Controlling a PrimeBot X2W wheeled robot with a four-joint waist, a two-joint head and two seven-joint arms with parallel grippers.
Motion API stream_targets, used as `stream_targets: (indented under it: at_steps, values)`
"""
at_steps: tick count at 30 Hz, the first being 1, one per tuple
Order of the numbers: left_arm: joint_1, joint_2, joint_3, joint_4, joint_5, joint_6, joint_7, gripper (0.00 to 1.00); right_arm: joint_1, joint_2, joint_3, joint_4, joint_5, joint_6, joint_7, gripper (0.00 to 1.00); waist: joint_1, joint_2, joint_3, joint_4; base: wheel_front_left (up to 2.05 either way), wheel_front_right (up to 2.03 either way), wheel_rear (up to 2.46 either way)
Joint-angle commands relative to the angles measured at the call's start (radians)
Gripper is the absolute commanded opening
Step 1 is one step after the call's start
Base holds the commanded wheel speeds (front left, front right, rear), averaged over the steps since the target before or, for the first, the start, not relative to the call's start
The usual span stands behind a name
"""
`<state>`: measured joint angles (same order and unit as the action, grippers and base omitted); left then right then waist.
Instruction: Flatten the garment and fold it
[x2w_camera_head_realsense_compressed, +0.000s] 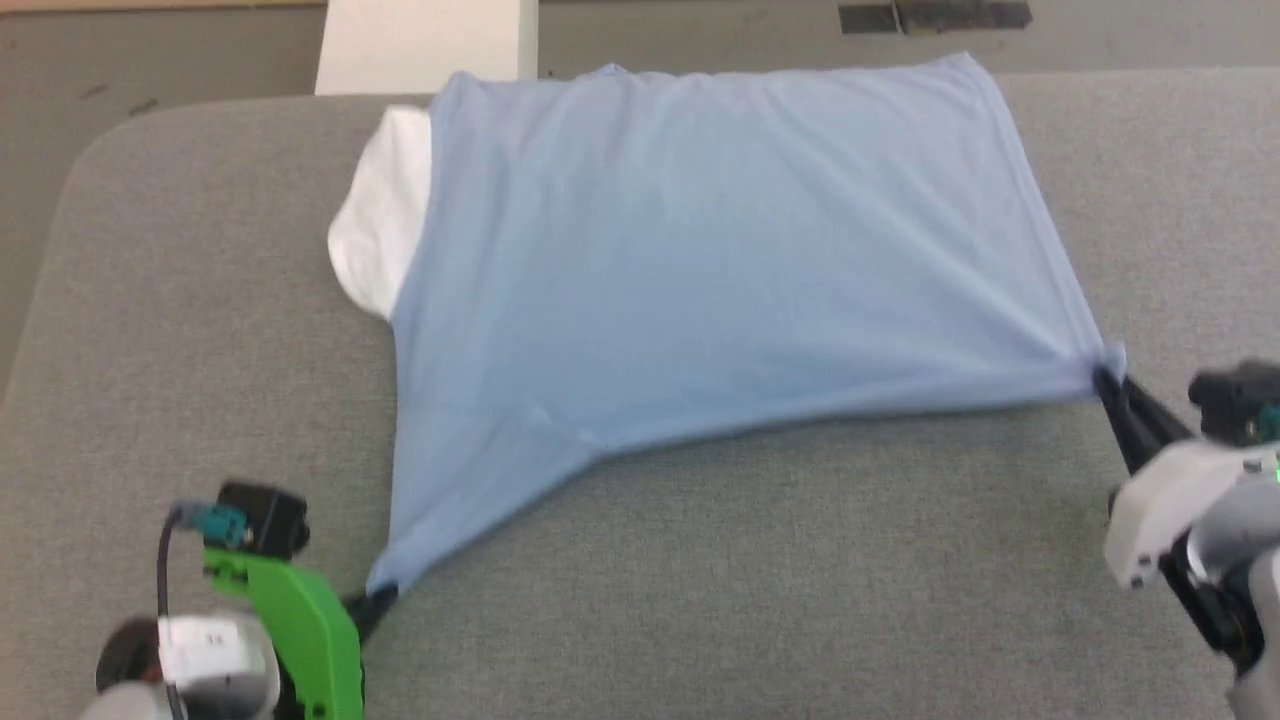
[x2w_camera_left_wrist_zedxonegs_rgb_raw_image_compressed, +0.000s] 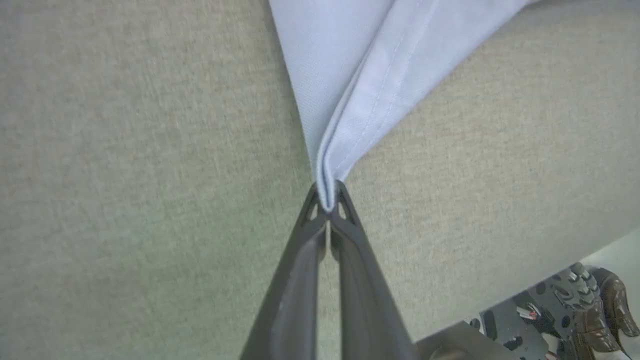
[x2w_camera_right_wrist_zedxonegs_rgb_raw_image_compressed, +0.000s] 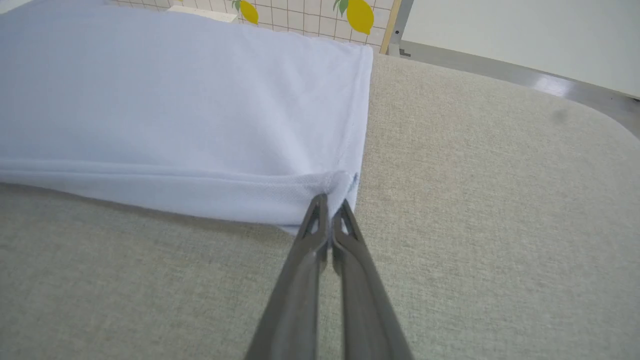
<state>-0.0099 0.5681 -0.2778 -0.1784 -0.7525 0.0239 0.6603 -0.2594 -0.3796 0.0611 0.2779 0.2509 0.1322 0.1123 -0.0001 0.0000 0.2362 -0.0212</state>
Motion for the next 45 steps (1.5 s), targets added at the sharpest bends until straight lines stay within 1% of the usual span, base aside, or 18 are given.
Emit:
stream_targets:
  at_steps: [1, 4, 7, 11, 13, 14, 16, 20, 23, 26, 29, 33, 35, 39, 45]
  values:
    - [0.052, 0.013, 0.001, -0.018, -0.014, 0.02, 0.016, 0.0, 0.04, -0.003, -0.017, -0.009, -0.005, -0.002, 0.006, 0.0, 0.0001, 0.0, -0.031, 0.013, 0.0, 0.0, 0.0]
    - [0.149, 0.019, -0.003, -0.073, -0.017, 0.062, 0.032, 0.0, 0.135, 0.008, -0.06, -0.039, -0.015, -0.002, 0.026, 0.0, 0.0001, 0.0, -0.045, 0.016, 0.0, 0.0, 0.0]
    - [0.234, -0.003, -0.015, -0.11, -0.021, 0.093, 0.017, 0.0, 0.233, 0.036, -0.112, -0.074, -0.014, -0.002, 0.043, 0.0, 0.0001, 0.0, -0.053, 0.022, 0.0, 0.0, 0.0]
    - [0.318, -0.035, -0.022, -0.131, -0.017, 0.123, -0.029, 0.0, 0.34, 0.086, -0.174, -0.132, -0.025, -0.002, 0.066, 0.0, 0.0001, 0.0, -0.06, 0.023, 0.0, 0.0, 0.0]
    - [0.344, -0.052, -0.025, -0.14, -0.017, 0.129, -0.054, 0.0, 0.379, 0.112, -0.202, -0.162, -0.034, -0.002, 0.068, 0.0, 0.0001, 0.0, -0.063, 0.023, 0.0, 0.0, 0.0]
    - [0.349, -0.061, -0.024, -0.147, -0.015, 0.126, -0.076, 0.0, 0.391, 0.121, -0.212, -0.173, -0.035, -0.002, 0.063, 0.0, 0.0001, 0.0, -0.065, 0.023, 0.0, 0.0, 0.0]
    - [0.342, -0.087, -0.008, -0.159, 0.004, 0.117, -0.157, 0.0, 0.407, 0.143, -0.231, -0.197, -0.039, -0.002, 0.032, 0.0, 0.0001, 0.0, -0.066, 0.021, 0.0, 0.0, 0.0]
    - [0.269, -0.123, 0.019, -0.155, 0.128, 0.097, -0.383, 0.0, 0.413, 0.173, -0.226, -0.235, -0.054, -0.002, -0.05, 0.0, 0.0001, 0.0, -0.07, 0.02, 0.0, 0.0, 0.0]
    - [0.189, -0.148, 0.007, -0.13, 0.196, 0.063, -0.511, 0.0, 0.404, 0.175, -0.199, -0.257, -0.071, -0.002, -0.093, 0.0, 0.0001, 0.0, -0.072, 0.02, 0.0, 0.0, 0.0]
    - [0.102, -0.148, -0.005, -0.092, 0.252, 0.033, -0.581, 0.0, 0.377, 0.162, -0.181, -0.27, -0.08, -0.002, -0.112, 0.0, 0.0001, 0.0, -0.069, 0.016, 0.0, 0.0, 0.0]
    - [0.011, -0.129, -0.017, -0.049, 0.301, 0.006, -0.602, 0.0, 0.332, 0.14, -0.164, -0.268, -0.083, -0.002, -0.112, 0.0, 0.0001, 0.0, -0.059, 0.005, 0.0, 0.0, 0.0]
    - [-0.129, -0.107, -0.029, -0.004, 0.326, -0.038, -0.584, 0.0, 0.244, 0.105, -0.137, -0.256, -0.073, -0.002, -0.093, 0.0, 0.0001, 0.0, -0.021, -0.012, 0.0, 0.0, 0.0]
    - [-0.198, -0.097, -0.032, 0.021, 0.329, -0.061, -0.569, 0.0, 0.199, 0.091, -0.129, -0.245, -0.066, -0.002, -0.078, 0.0, 0.0001, 0.0, 0.005, -0.019, 0.0, 0.0, 0.0]
    - [-0.332, -0.084, -0.033, 0.078, 0.326, -0.091, -0.534, 0.0, 0.11, 0.07, -0.123, -0.208, -0.052, -0.002, -0.044, 0.0, 0.0001, 0.0, 0.062, -0.031, 0.0, 0.0, 0.0]
    - [-0.493, -0.067, -0.036, 0.193, 0.299, -0.118, -0.462, 0.0, -0.027, 0.038, -0.09, -0.123, -0.011, -0.002, 0.029, 0.0, 0.0001, 0.0, 0.144, -0.049, 0.0, 0.0, 0.0]
